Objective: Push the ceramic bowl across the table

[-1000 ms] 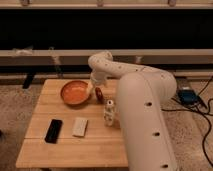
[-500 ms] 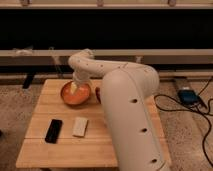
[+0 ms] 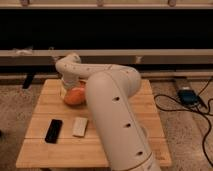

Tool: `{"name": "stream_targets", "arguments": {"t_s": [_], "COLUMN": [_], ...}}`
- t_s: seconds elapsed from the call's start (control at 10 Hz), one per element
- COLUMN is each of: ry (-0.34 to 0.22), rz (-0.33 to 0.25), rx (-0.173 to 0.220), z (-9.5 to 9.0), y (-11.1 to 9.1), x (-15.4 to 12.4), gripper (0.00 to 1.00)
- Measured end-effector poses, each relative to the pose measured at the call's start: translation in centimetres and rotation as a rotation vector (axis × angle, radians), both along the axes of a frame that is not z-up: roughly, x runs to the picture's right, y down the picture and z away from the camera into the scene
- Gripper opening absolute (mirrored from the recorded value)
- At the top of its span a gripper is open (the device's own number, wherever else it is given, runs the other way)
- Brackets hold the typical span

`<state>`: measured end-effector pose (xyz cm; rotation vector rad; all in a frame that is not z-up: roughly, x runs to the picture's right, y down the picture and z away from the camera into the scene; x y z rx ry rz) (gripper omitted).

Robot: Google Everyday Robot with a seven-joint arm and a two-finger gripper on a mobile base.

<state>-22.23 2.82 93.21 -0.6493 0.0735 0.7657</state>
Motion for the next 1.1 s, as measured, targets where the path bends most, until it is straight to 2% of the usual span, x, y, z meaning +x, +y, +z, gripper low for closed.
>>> {"name": "stream_targets", "arguments": {"t_s": [0.4,0.7,0.9,1.1], "ry": [-0.014,-0.032,-0.058,-0.093], "rz": [-0.022,-0.029,-0.034,-0.048], "rx": [-0.027,-0.070,-0.100,-0.134], "z": [0.7,0.7,-0.1,-1.7], "y": [1.2,2.8,4.0,5.6], "x": [-0.5,-0.3,-0.6,-1.4], "gripper": [0.80,0.80,0.80,0.80]}}
